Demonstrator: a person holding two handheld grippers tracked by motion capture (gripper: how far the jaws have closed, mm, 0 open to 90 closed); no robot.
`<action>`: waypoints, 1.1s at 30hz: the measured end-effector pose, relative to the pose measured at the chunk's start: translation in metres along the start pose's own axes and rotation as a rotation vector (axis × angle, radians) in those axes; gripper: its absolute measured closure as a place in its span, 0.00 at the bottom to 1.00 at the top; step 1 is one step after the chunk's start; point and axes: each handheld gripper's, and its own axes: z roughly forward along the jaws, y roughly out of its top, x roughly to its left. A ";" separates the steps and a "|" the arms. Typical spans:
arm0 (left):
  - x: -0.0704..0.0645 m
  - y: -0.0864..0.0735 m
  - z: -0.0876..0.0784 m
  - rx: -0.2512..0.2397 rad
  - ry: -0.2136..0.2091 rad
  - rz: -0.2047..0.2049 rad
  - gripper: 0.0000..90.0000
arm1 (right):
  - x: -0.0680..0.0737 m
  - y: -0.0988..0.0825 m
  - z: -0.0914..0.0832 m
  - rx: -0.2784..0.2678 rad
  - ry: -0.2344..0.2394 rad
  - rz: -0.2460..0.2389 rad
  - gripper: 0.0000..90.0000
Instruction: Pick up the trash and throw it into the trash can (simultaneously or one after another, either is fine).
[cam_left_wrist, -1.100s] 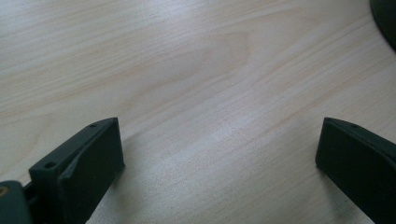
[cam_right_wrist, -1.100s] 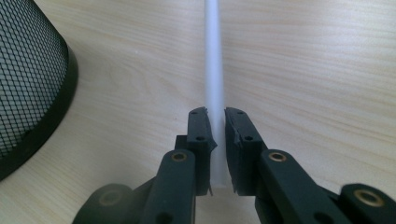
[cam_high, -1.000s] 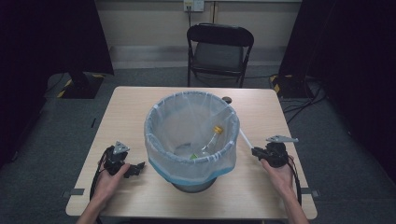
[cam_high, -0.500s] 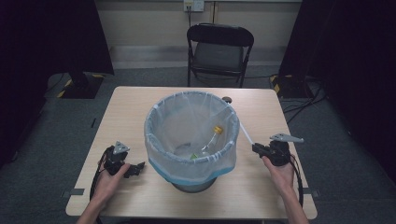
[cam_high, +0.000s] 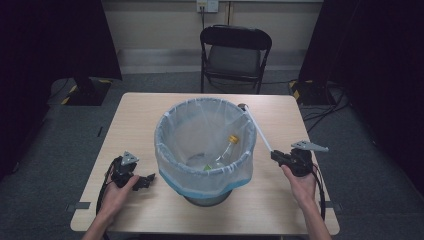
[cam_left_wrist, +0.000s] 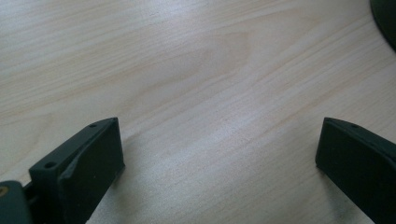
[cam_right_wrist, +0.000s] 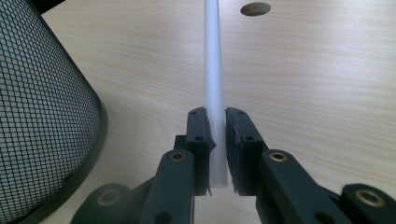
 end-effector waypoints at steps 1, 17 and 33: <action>0.000 0.000 0.000 0.000 0.000 0.000 0.00 | 0.000 0.001 -0.001 -0.004 0.002 -0.001 0.90; 0.000 0.000 0.000 0.000 0.000 0.000 0.00 | 0.013 0.029 -0.003 -0.090 0.038 -0.026 0.90; 0.000 0.000 0.000 0.000 0.000 0.000 0.00 | 0.023 0.059 -0.012 -0.210 0.073 -0.018 0.90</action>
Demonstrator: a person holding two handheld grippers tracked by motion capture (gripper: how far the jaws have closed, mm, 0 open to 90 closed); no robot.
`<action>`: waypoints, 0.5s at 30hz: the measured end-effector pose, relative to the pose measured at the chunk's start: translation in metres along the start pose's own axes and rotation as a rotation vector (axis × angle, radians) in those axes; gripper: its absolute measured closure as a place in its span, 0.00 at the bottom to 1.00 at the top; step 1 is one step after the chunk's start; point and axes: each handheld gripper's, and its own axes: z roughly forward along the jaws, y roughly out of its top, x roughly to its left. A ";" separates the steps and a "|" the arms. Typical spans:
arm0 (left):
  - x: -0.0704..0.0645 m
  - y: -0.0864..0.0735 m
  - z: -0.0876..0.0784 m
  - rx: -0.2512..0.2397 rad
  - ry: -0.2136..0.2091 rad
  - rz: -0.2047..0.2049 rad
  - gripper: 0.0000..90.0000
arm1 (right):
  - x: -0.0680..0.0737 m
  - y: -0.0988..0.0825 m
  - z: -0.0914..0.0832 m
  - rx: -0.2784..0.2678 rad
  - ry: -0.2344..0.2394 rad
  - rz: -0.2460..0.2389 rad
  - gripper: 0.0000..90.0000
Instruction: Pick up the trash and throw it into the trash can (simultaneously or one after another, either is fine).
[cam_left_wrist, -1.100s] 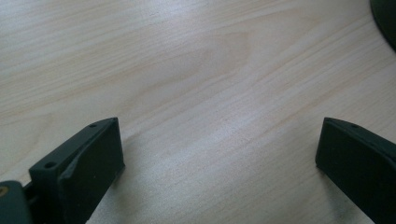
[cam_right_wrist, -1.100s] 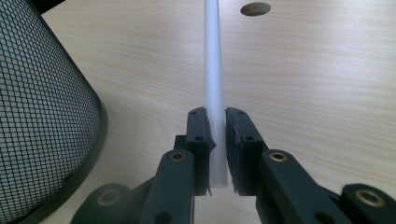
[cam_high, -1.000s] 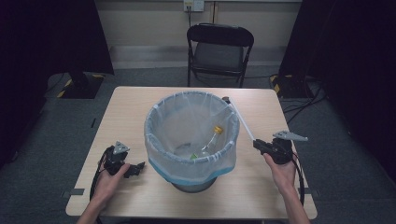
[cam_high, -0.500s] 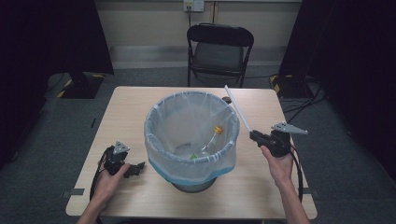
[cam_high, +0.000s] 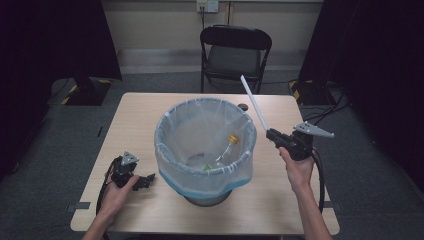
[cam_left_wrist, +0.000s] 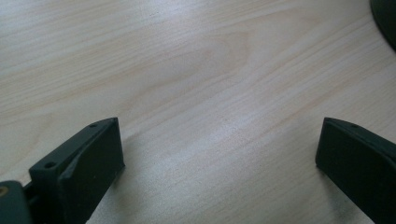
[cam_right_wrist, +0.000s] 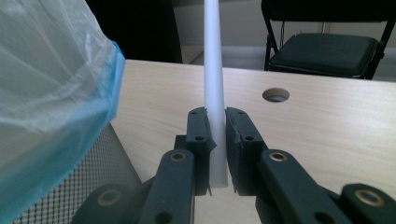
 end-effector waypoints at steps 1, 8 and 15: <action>0.000 0.000 0.000 0.000 0.000 0.000 0.00 | 0.001 0.002 0.000 -0.008 0.006 0.001 0.90; 0.000 0.000 0.000 0.000 0.000 0.000 0.00 | 0.005 0.015 0.000 -0.044 0.022 0.000 0.90; 0.000 0.000 0.000 0.000 0.001 0.000 0.00 | 0.009 0.026 0.001 -0.049 0.049 -0.010 0.90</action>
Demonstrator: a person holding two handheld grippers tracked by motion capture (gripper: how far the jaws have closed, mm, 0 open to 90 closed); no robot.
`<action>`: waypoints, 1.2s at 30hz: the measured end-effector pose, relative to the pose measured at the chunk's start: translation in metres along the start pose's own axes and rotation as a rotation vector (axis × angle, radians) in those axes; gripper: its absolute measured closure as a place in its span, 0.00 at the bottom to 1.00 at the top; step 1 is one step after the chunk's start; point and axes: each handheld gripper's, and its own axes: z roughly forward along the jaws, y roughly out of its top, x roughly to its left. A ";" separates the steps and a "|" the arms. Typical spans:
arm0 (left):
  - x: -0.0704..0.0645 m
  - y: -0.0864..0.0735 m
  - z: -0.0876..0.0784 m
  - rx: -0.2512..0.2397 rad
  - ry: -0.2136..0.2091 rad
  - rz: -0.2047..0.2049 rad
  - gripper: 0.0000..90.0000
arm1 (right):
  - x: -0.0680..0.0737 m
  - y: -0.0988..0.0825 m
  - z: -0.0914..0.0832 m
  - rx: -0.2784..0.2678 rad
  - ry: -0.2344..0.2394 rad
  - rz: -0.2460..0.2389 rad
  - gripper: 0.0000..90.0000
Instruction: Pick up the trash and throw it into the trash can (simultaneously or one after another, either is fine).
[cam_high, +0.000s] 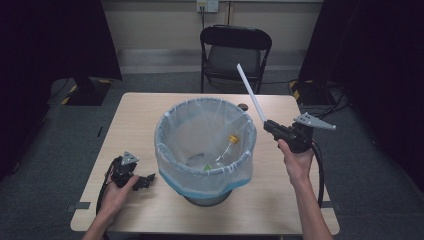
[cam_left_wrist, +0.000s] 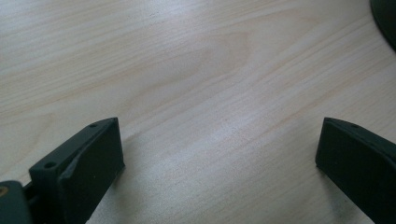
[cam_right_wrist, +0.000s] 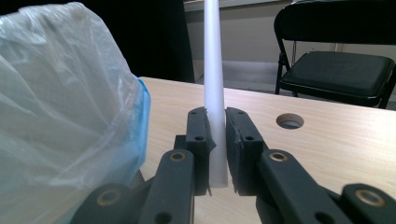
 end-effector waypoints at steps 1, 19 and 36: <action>0.000 0.000 0.000 0.000 0.000 0.000 0.00 | 0.000 0.001 0.000 -0.003 0.005 0.000 0.90; 0.000 0.000 0.000 0.000 -0.001 0.000 0.00 | 0.015 0.038 -0.008 -0.089 0.056 -0.023 0.89; 0.000 0.000 0.000 0.000 -0.001 0.000 0.00 | 0.043 0.074 -0.013 -0.177 0.111 -0.079 0.89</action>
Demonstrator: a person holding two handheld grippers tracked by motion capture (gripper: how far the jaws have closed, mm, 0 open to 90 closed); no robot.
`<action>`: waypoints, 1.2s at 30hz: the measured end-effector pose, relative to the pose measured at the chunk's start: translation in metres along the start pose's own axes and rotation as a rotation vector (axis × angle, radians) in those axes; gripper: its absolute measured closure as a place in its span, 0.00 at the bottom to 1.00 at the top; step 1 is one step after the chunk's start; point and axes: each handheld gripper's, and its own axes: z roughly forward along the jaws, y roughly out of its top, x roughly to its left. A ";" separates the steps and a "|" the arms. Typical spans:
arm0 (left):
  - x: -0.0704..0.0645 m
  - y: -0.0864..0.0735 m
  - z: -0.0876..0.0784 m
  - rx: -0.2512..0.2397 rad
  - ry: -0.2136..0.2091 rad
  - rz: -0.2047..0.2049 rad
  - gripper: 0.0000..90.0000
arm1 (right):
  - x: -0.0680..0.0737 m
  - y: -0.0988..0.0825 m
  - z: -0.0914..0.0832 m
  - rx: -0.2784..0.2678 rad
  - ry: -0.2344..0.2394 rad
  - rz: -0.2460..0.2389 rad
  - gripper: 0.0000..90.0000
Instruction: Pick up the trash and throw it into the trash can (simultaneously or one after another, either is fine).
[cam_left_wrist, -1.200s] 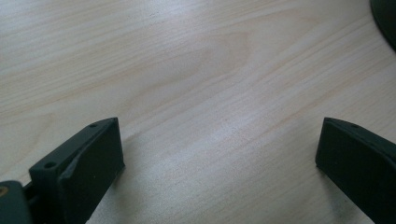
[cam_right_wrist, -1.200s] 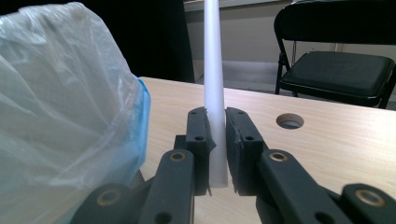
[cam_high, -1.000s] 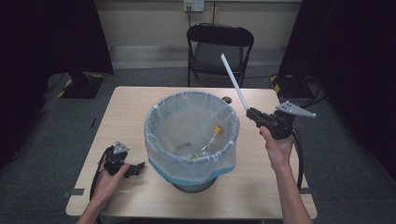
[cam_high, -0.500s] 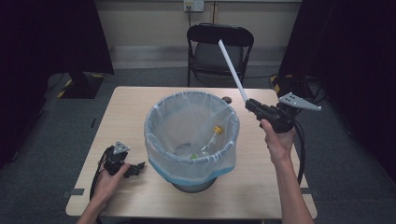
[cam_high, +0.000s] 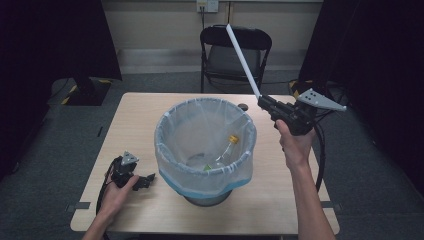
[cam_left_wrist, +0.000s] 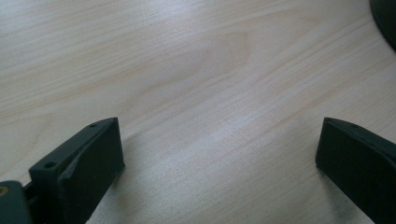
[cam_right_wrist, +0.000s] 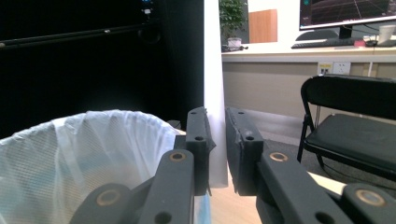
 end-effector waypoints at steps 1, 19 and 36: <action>0.000 0.000 0.000 0.000 0.000 0.000 0.00 | 0.000 0.000 0.000 0.000 0.000 0.000 0.89; 0.000 0.000 0.000 0.000 0.001 0.000 0.00 | 0.034 0.011 0.001 -0.022 0.106 -0.026 0.89; 0.000 0.000 0.000 0.000 0.001 0.000 0.00 | 0.053 0.005 0.004 0.011 0.247 -0.018 0.89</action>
